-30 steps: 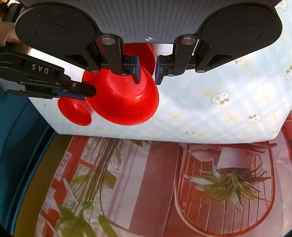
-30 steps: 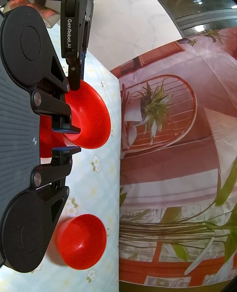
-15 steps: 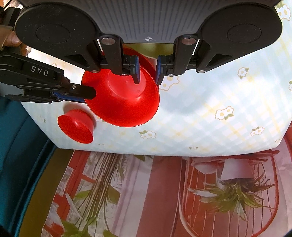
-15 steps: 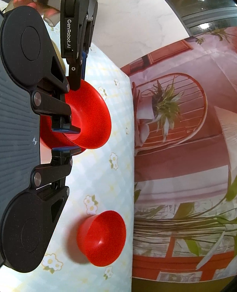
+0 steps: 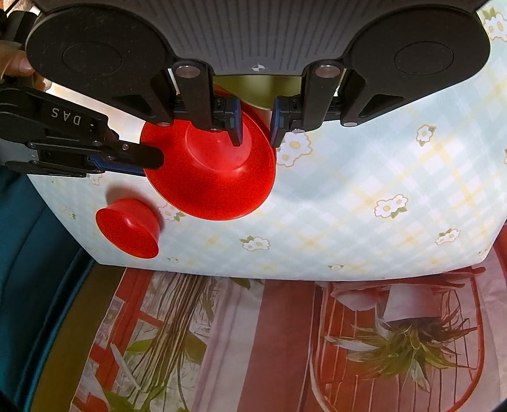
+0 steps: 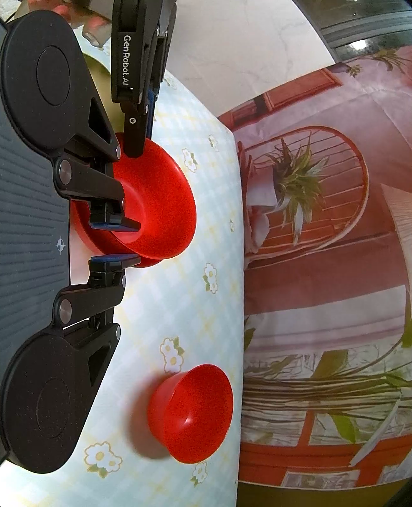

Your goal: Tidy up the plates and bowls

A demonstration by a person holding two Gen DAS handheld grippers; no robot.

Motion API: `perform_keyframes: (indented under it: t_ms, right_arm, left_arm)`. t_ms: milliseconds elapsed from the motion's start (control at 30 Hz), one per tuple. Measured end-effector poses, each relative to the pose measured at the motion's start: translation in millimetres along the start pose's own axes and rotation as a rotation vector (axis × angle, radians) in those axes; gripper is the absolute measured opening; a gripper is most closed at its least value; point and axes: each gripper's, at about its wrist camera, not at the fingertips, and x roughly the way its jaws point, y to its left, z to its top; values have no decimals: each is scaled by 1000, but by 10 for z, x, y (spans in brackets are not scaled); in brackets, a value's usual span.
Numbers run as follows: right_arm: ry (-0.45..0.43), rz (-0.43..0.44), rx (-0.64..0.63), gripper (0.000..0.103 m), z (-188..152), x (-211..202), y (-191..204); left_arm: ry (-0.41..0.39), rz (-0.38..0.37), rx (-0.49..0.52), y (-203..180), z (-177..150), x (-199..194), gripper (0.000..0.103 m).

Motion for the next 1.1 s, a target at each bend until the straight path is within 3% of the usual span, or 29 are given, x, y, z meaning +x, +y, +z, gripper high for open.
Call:
perform_keyframes:
  t_ms: [167, 533, 700, 833, 1100]
  right_arm:
    - [-14, -14, -17, 17, -27, -20, 3]
    - [-61, -69, -4, 18, -24, -87, -267]
    - [-126, -128, 9, 19, 2, -174, -552]
    - [-191, -194, 35, 19, 16, -222, -852]
    - [-248, -261, 177, 24, 1, -170, -1452]
  left_arm:
    - [-19, 13, -14, 18, 26, -30, 28]
    - [-55, 12, -33, -55, 133, -57, 28]
    - [-90, 13, -50, -193, 240, -86, 29]
    - [-126, 13, -38, -373, 335, -90, 35]
    - [-139, 18, -14, -640, 509, 57, 35]
